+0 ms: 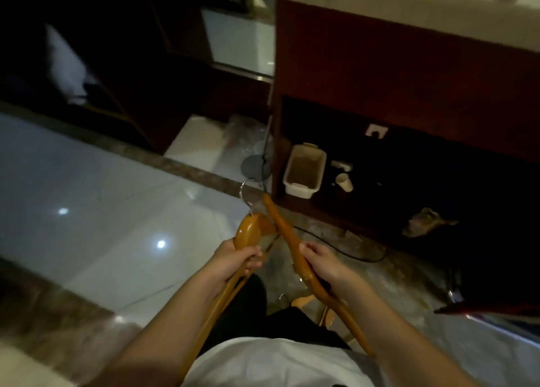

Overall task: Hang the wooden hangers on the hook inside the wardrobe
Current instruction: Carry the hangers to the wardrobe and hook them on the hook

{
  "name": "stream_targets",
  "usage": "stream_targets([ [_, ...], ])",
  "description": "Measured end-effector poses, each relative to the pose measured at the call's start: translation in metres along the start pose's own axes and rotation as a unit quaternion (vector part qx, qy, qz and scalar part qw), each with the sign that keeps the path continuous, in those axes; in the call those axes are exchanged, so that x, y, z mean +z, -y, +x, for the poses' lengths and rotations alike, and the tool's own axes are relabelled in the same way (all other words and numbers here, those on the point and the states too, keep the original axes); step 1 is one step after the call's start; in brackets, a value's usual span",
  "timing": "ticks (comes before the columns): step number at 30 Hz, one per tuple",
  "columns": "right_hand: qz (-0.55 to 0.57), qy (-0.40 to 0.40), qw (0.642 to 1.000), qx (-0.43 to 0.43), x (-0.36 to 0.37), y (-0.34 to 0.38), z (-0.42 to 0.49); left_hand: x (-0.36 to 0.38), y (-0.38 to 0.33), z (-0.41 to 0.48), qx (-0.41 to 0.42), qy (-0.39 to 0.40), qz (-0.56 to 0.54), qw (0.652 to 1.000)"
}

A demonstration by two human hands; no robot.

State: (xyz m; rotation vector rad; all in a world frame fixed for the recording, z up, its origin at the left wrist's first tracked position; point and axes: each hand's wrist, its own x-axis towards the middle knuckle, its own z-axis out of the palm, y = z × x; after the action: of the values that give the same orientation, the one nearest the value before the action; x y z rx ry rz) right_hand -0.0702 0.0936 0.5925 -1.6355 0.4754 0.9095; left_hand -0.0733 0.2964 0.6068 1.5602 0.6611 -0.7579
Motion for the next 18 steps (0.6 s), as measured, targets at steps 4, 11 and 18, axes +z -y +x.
stream_targets([
  [4, -0.076, 0.062, 0.995, -0.015, 0.044, 0.032, 0.006, -0.021, 0.010, -0.016, -0.006, -0.055, -0.046, 0.997],
  [11, -0.190, 0.122, 0.973, -0.042, 0.137, 0.072, 0.022, -0.078, 0.016, -0.031, -0.003, -0.183, -0.139, 0.973],
  [18, -0.263, 0.142, 0.952, -0.064, 0.231, 0.111, 0.037, -0.171, 0.028, -0.040, -0.010, -0.235, -0.190, 0.953],
])
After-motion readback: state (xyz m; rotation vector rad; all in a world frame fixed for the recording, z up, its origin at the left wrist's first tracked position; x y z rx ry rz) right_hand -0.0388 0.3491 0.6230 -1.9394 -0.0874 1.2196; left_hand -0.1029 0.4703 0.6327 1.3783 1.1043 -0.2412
